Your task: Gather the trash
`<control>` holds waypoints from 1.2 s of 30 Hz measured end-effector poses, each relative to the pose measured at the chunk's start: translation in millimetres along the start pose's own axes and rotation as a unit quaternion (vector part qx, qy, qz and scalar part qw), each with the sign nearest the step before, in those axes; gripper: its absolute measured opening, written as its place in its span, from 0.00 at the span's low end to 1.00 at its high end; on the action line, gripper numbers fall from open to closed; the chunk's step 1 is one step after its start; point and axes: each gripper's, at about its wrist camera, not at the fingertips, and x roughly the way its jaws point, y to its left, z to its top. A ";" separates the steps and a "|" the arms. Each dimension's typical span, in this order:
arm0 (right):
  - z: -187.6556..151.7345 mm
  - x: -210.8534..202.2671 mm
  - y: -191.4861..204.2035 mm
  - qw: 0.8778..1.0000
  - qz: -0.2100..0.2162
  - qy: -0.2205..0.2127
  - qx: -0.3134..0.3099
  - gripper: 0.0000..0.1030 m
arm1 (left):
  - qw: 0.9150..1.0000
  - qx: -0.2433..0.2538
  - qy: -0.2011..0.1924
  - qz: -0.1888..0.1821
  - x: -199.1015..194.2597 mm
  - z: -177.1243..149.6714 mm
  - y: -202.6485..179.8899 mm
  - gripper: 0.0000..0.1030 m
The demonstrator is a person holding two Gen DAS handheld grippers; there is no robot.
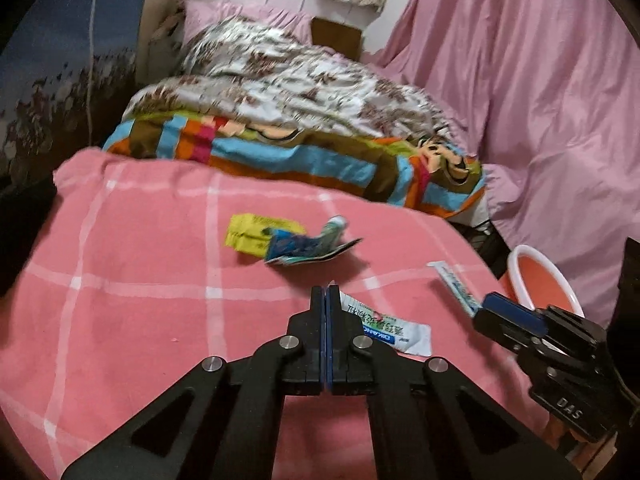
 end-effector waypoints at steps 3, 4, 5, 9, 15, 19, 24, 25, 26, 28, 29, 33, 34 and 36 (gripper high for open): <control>0.3 -11.5 -1.2 1.000 -0.001 -0.027 0.003 0.26 | 1.000 0.014 -0.023 0.002 -11.1 -0.9 -10.2 0.00; 1.1 -16.9 -1.5 0.999 -0.002 -0.040 0.004 0.26 | 0.999 0.023 -0.034 0.002 -16.2 -1.0 -15.2 0.00; 2.1 -24.8 -1.3 0.998 -0.004 -0.060 0.004 0.26 | 0.999 0.032 -0.044 0.003 -20.1 -0.8 -21.3 0.00; 3.6 -51.7 -1.3 0.992 -0.009 -0.126 0.010 0.26 | 0.994 0.071 -0.082 0.001 -38.4 -0.2 -45.8 0.00; 1.1 -101.1 -5.1 0.971 -0.038 -0.236 0.009 0.26 | 0.981 0.127 -0.150 -0.005 -67.0 1.5 -87.5 0.00; -3.1 -127.3 -15.7 0.957 -0.073 -0.280 0.018 0.26 | 0.967 0.163 -0.193 -0.010 -85.0 -1.7 -119.8 0.00; -13.3 -161.1 -32.7 0.941 -0.118 -0.317 0.026 0.26 | 0.955 0.193 -0.223 -0.029 -92.5 1.6 -153.7 0.00; -15.9 -167.6 -37.9 0.938 -0.127 -0.321 0.028 0.26 | 0.953 0.197 -0.225 -0.036 -91.8 2.3 -162.8 0.00; -17.8 -171.7 -41.6 0.937 -0.132 -0.322 0.030 0.26 | 0.952 0.201 -0.226 -0.042 -90.9 2.4 -170.2 0.00; -23.8 -183.5 -55.0 0.933 -0.151 -0.324 0.038 0.26 | 0.949 0.210 -0.230 -0.054 -86.5 2.4 -187.6 0.00; -26.0 -188.6 -61.4 0.932 -0.159 -0.325 0.042 0.26 | 0.947 0.213 -0.231 -0.060 -84.2 2.7 -195.5 0.00; -38.3 -204.7 -87.0 0.926 -0.187 -0.321 0.064 0.26 | 0.942 0.226 -0.233 -0.087 -74.2 -1.3 -228.3 0.00; -41.6 -208.4 -93.0 0.925 -0.192 -0.319 0.071 0.26 | 0.940 0.231 -0.231 -0.095 -69.8 -2.8 -239.1 0.00; -49.7 -217.0 -109.3 0.923 -0.206 -0.313 0.090 0.26 | 0.938 0.237 -0.228 -0.107 -65.0 -5.7 -253.1 0.00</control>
